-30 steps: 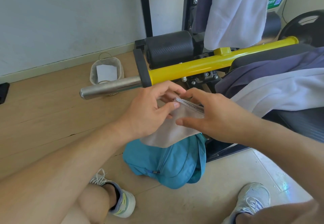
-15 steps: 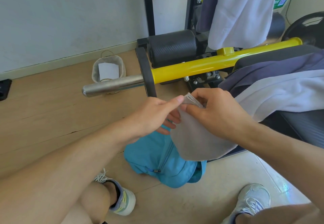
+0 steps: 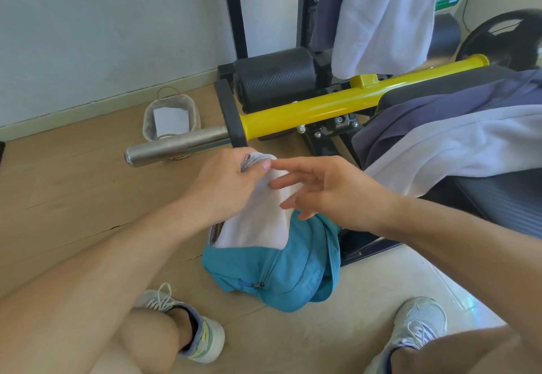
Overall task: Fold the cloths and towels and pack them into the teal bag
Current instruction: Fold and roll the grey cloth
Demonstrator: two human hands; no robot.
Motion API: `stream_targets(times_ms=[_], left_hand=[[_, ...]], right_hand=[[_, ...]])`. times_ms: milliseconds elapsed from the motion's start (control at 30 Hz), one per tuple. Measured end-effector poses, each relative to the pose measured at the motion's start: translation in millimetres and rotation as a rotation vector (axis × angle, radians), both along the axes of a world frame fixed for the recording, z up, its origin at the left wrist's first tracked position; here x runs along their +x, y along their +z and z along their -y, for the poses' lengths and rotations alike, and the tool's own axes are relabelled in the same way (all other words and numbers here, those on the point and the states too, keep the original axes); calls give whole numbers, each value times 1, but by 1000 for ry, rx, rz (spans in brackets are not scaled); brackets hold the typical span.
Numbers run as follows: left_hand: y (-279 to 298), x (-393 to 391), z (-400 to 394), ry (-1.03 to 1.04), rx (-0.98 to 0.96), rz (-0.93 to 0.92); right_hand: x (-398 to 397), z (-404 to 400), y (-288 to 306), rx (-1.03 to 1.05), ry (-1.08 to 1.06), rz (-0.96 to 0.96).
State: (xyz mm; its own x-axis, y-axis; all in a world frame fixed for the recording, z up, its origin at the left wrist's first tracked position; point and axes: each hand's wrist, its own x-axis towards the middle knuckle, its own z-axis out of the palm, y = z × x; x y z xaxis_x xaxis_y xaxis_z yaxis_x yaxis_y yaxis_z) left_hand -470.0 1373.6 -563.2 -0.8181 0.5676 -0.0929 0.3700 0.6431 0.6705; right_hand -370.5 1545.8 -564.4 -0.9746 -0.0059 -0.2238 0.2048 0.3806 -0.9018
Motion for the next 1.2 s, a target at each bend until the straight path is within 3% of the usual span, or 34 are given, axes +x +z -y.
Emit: stream_targets(times_ms=[133, 233, 433, 633, 900, 1200], left_hand=[[7, -8, 8, -58, 1, -95], [11, -12, 15, -129, 4, -102], [11, -18, 25, -299, 0, -51], [14, -18, 25, -330, 2, -84], [18, -19, 24, -112, 53, -201], [15, -27, 27, -15, 92, -137]], right_hand=[[-5, -13, -12, 365, -43, -39], [-8, -19, -25, 480, -34, 7], [-19, -10, -43, 498, 104, -37], [-20, -2, -54, 493, 163, -54], [-19, -5, -52, 469, 119, 1], [-24, -12, -52, 370, -57, -24]])
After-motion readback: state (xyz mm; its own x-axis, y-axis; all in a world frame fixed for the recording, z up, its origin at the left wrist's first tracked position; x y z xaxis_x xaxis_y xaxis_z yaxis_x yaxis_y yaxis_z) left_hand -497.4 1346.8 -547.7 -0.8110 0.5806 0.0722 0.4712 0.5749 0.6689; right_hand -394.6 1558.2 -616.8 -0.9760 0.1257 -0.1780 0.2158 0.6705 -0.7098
